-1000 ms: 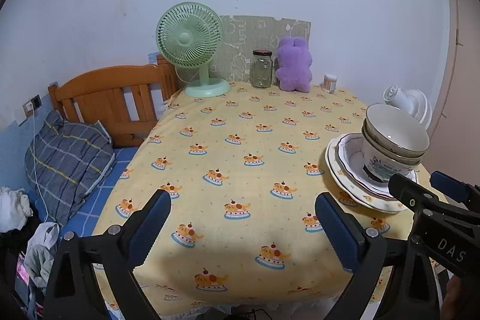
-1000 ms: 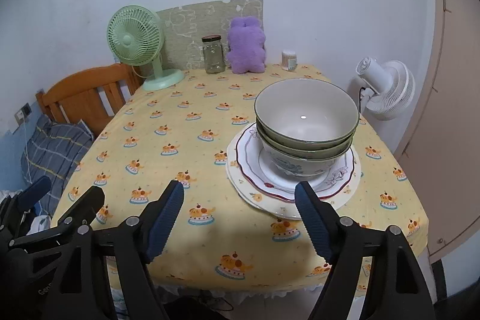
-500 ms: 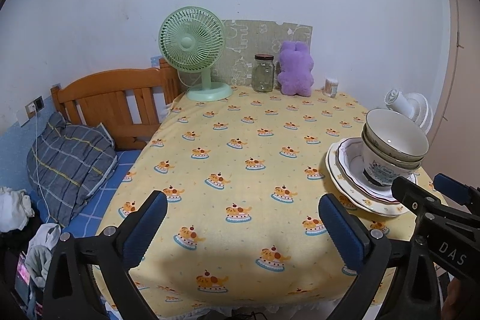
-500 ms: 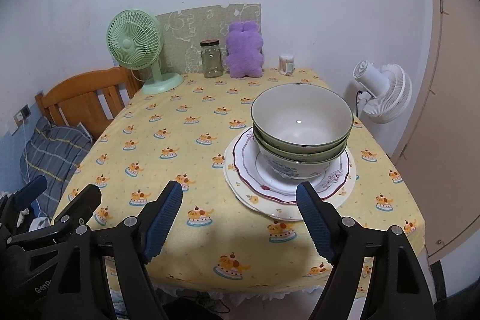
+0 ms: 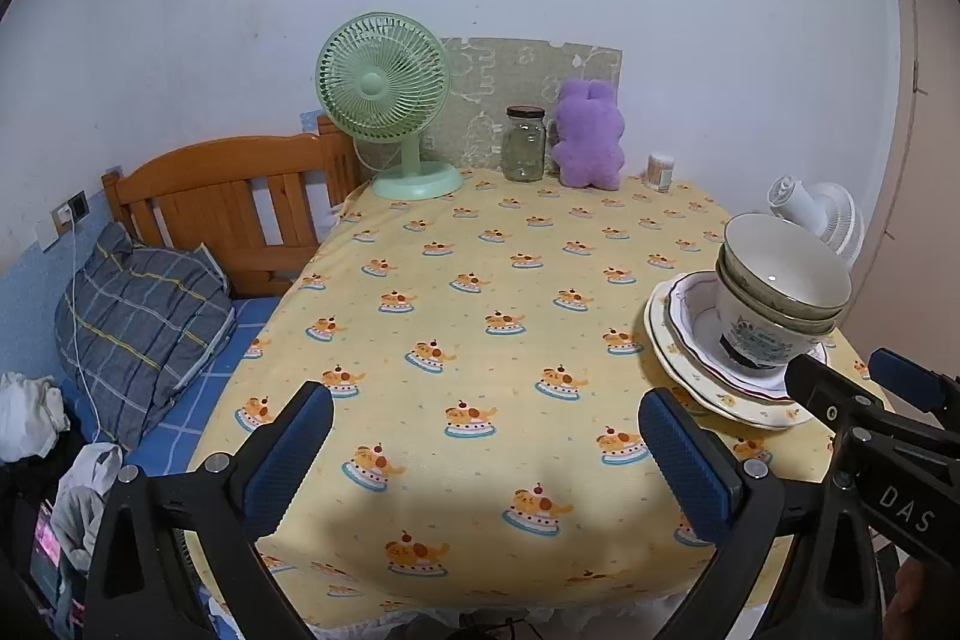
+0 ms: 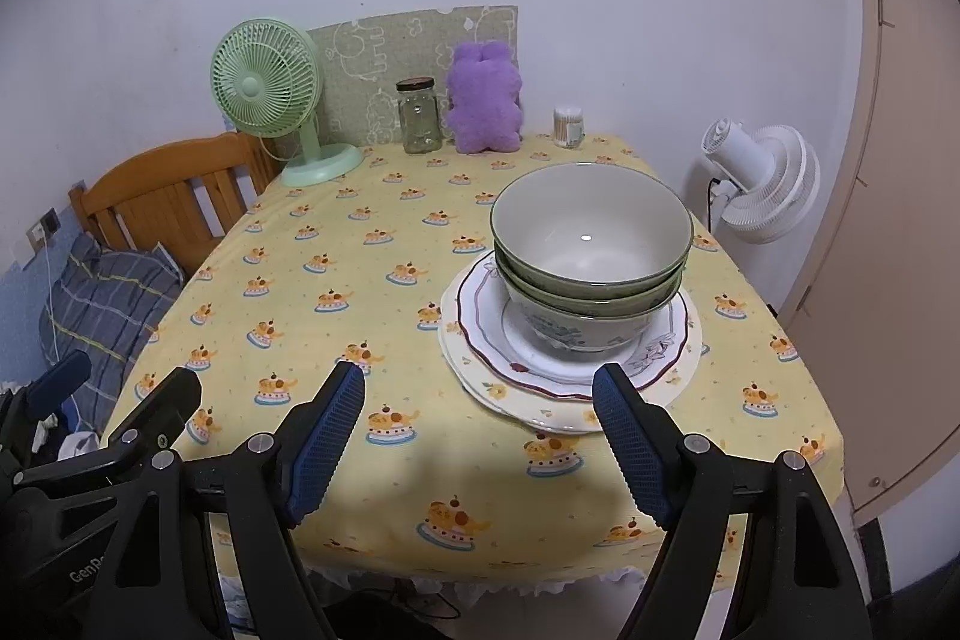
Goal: Organize plates and bowls
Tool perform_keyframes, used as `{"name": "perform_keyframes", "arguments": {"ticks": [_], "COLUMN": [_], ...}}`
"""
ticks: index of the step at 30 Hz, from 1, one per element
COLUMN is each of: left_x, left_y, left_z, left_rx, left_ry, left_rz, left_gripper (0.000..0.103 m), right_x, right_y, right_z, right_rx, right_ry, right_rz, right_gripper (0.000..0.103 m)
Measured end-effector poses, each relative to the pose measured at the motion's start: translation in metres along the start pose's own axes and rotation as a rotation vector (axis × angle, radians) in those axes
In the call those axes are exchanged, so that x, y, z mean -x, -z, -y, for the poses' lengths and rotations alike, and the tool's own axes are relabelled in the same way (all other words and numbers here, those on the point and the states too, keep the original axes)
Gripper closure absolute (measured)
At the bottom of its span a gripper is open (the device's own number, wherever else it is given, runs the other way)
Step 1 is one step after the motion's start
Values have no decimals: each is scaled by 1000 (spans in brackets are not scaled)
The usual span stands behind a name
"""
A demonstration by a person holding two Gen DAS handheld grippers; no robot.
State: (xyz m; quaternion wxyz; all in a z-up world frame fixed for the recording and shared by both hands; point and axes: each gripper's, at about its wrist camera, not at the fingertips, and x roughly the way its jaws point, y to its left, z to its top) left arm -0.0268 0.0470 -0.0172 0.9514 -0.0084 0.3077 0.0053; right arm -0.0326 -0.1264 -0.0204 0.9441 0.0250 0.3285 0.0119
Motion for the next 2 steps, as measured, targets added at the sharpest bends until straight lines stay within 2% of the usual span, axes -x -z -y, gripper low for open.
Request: {"name": "perform_keyframes", "arguments": {"ticks": [2], "left_x": [1], "left_y": [0], "left_z": [2], "left_rx": [-3], "left_ry": [1], "left_rz": [1], "left_gripper": [0], "right_x": [0], "right_y": [0], "right_z": [1], "right_rx": [-2], "right_ry": [1], "right_rz": [-3], "right_gripper": [22]}}
